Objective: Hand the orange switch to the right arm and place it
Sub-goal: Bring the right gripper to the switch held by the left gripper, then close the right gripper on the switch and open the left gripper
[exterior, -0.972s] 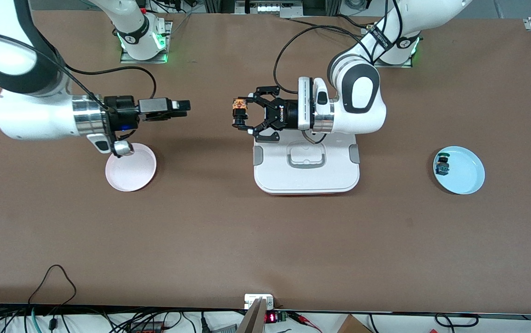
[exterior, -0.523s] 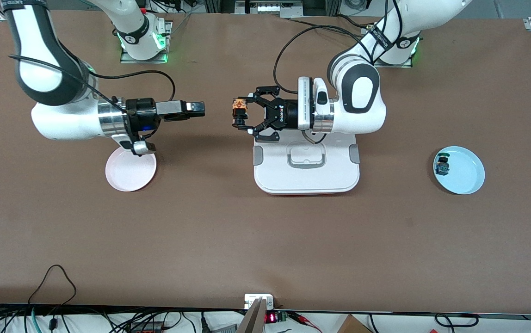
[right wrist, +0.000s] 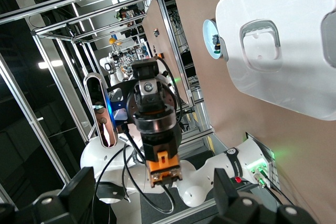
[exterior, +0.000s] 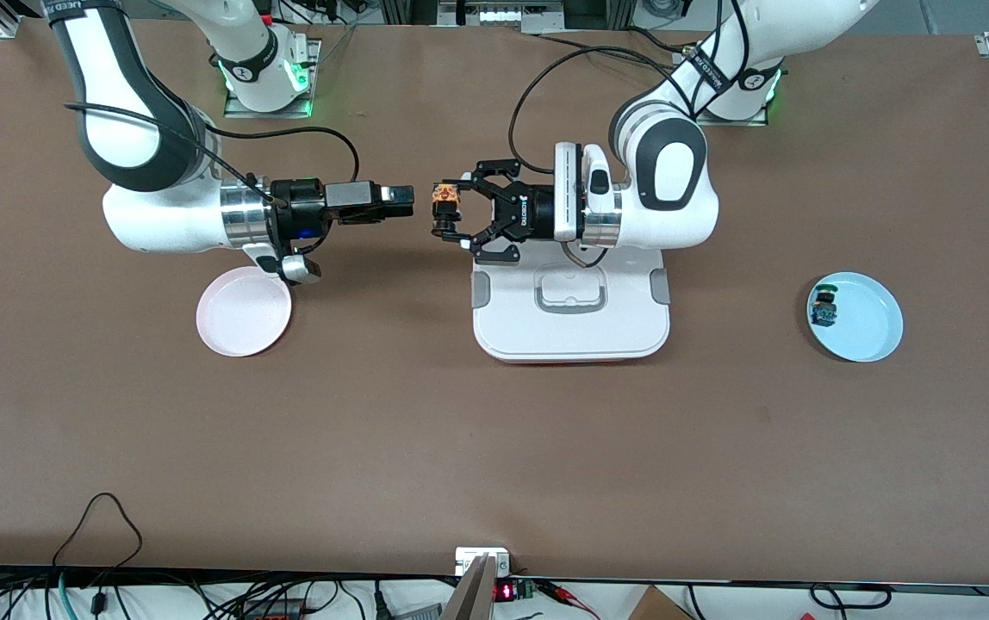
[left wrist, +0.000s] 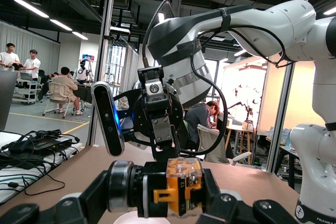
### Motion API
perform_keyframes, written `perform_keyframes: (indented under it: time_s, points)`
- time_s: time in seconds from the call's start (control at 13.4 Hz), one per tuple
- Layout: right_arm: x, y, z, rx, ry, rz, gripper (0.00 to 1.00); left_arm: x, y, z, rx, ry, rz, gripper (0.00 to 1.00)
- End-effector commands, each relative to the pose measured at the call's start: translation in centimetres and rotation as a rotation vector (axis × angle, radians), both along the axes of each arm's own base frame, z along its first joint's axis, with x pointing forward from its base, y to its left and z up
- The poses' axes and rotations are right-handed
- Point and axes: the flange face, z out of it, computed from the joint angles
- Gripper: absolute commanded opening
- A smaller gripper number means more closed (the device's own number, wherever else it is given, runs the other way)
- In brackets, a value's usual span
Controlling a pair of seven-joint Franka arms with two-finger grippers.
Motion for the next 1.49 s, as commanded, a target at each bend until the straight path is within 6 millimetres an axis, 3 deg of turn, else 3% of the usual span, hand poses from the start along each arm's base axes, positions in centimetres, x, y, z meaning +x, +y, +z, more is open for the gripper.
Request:
perform_keyframes:
  time_s: [0.0, 0.45, 1.05, 1.42]
  points:
    - [-0.4, 0.3, -0.5, 0.013, -0.017, -0.018, 1.0, 0.1, -0.5, 0.5, -0.023, -0.016, 0.02, 0.0]
    - [-0.9, 3.1, -1.1, 0.065, -0.014, -0.069, 1.0, 0.0, -0.6, 0.6, -0.025, -0.015, 0.018, 0.0]
    - [-1.5, 4.5, -2.2, 0.071, 0.022, -0.046, 0.96, -0.4, -1.2, 1.0, -0.037, 0.003, 0.016, 0.0]
    - [-1.3, 4.3, -2.2, 0.072, 0.022, -0.049, 0.92, -0.3, -1.3, 1.2, -0.042, 0.003, 0.018, 0.0]
